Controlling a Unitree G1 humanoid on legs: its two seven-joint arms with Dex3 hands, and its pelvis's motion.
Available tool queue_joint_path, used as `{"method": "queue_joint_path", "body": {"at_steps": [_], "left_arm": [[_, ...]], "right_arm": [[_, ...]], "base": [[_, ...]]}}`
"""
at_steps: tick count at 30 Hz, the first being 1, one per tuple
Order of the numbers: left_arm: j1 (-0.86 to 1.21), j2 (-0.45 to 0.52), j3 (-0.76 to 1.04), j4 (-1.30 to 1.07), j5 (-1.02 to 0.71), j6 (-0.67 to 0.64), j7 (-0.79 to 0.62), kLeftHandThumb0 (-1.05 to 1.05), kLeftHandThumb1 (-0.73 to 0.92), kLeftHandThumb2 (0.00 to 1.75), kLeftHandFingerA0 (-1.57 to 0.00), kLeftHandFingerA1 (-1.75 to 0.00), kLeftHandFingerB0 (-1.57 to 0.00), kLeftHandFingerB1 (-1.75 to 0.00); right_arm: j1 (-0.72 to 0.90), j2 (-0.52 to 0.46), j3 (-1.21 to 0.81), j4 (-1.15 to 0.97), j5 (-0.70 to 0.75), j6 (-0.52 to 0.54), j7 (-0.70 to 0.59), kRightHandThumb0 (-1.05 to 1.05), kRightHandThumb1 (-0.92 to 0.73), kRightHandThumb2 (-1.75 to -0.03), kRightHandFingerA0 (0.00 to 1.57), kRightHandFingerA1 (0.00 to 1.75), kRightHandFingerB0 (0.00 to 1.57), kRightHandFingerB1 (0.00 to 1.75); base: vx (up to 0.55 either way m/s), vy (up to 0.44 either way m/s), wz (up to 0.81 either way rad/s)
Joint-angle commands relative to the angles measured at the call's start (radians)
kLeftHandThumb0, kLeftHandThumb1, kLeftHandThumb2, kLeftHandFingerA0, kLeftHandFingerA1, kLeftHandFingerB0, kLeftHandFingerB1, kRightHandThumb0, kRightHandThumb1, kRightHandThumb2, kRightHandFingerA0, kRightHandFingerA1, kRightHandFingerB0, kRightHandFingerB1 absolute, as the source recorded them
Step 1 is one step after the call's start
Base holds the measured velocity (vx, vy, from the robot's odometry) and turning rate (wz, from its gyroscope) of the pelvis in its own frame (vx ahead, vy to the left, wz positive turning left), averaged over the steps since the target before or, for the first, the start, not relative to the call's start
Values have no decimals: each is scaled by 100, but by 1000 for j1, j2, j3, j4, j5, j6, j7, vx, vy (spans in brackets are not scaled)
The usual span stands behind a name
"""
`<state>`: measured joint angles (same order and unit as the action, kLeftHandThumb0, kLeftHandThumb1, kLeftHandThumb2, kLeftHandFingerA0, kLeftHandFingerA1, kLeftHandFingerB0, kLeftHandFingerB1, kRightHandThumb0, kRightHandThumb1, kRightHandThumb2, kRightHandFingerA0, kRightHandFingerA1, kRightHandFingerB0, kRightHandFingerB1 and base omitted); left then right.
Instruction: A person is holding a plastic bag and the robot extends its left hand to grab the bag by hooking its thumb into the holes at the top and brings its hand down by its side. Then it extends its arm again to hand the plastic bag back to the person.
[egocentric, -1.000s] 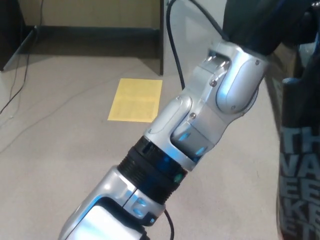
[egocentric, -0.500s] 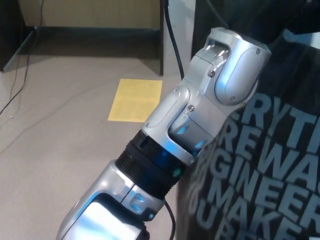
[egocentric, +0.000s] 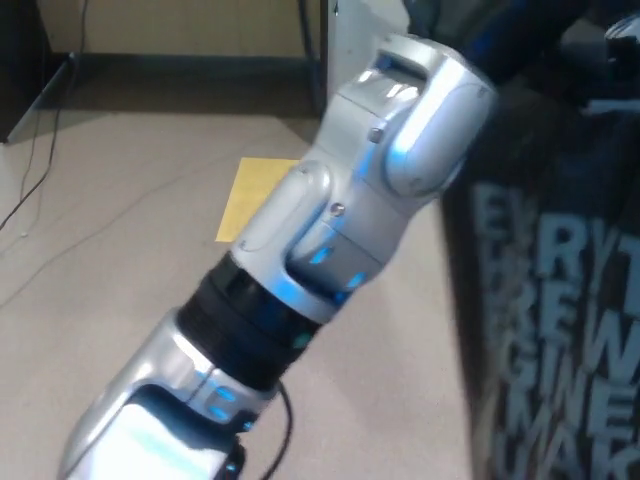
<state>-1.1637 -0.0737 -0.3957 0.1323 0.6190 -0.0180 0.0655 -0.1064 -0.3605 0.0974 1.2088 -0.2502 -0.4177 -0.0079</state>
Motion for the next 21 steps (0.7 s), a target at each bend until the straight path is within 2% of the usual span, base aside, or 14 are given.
{"method": "queue_joint_path", "body": {"at_steps": [1, 4, 5, 6, 8, 9, 10, 13, 14, 15, 17, 18, 19, 21], "left_arm": [[105, 215, -21, -146, -25, 70, -358, -101, 46, 68, 0, 0, 0, 0], [122, 243, -7, -167, -46, 73, -373, -101, 44, 68, 0, 0, 0, 0], [134, 258, 0, -182, -58, 73, -382, -101, 44, 68, 0, 0, 0, 0], [141, 269, 5, -196, -66, 78, -393, -97, 50, 56, 0, 0, 0, 0], [155, 293, 14, -231, -81, 102, -431, -100, 42, 67, 0, 0, 0, 0], [191, 335, 31, -272, -94, 94, -452, -96, 52, 57, 0, 0, 0, 0], [225, 362, 50, -308, -109, 91, -461, -101, 47, 68, 0, 0, 0, 0], [315, 414, 104, -370, -142, 77, -451, -98, 55, 57, 0, 0, 0, 0], [337, 426, 118, -379, -152, 68, -446, -98, 51, 64, 0, 0, 0, 0], [394, 447, 155, -399, -174, 48, -428, -83, 45, 87, 0, 0, 0, 0], [566, 467, 256, -439, -194, -44, -311, -82, 49, 88, -5, -15, -7, -9], [622, 471, 289, -447, -206, -73, -285, -80, 59, 58, -3, -28, -1, -25], [727, 471, 351, -454, -248, -124, -253, -75, 47, 86, -4, -23, -4, -19], [839, 468, 407, -460, -278, -162, -236, -73, 45, 86, 0, -24, 0, -19]], "right_arm": [[0, -18, -9, 0, 7, 9, 2, -47, -75, -62, 50, 41, 21, 29], [4, -14, -12, -1, 10, 5, 0, -46, -74, -62, 52, 42, 22, 30], [6, -13, -10, -1, 9, 2, -2, -54, -61, -83, 46, 53, 17, 41], [6, -13, -9, -1, 7, 2, -3, -55, -61, -83, 47, 53, 17, 41], [6, -15, -6, -4, 4, 5, -2, -55, -61, -83, 46, 53, 16, 40], [7, -15, -11, -4, 10, 6, 3, -55, -60, -83, 45, 53, 17, 41], [8, -14, -11, -5, 10, 5, 2, -55, -60, -83, 46, 53, 17, 41], [5, -12, -11, -3, 12, 8, 5, -55, -60, -83, 46, 53, 17, 40], [4, -13, -15, -2, 15, 9, 9, -47, -74, -62, 50, 42, 22, 29], [3, -15, -18, -2, 19, 12, 14, -47, -74, -62, 50, 41, 21, 29], [7, -18, -15, -6, 14, 7, 10, -47, -74, -62, 49, 41, 21, 29], [5, -18, -13, -6, 11, 5, 8, -47, -74, -63, 48, 42, 20, 29], [-1, -19, -12, -1, 9, 3, 8, -47, -74, -62, 48, 41, 21, 29], [-10, -20, -14, 7, 11, 6, 10, -47, -74, -63, 48, 42, 21, 29]], "base": [[0, 0, 0], [0, 0, 0], [0, 0, 0], [0, 0, 0], [0, 0, 0], [0, 0, 0], [0, 0, 0], [0, 0, 0], [0, 0, 0], [0, 0, 0], [0, 0, 0], [0, 0, 0], [0, 0, 0], [0, 0, 0]]}}
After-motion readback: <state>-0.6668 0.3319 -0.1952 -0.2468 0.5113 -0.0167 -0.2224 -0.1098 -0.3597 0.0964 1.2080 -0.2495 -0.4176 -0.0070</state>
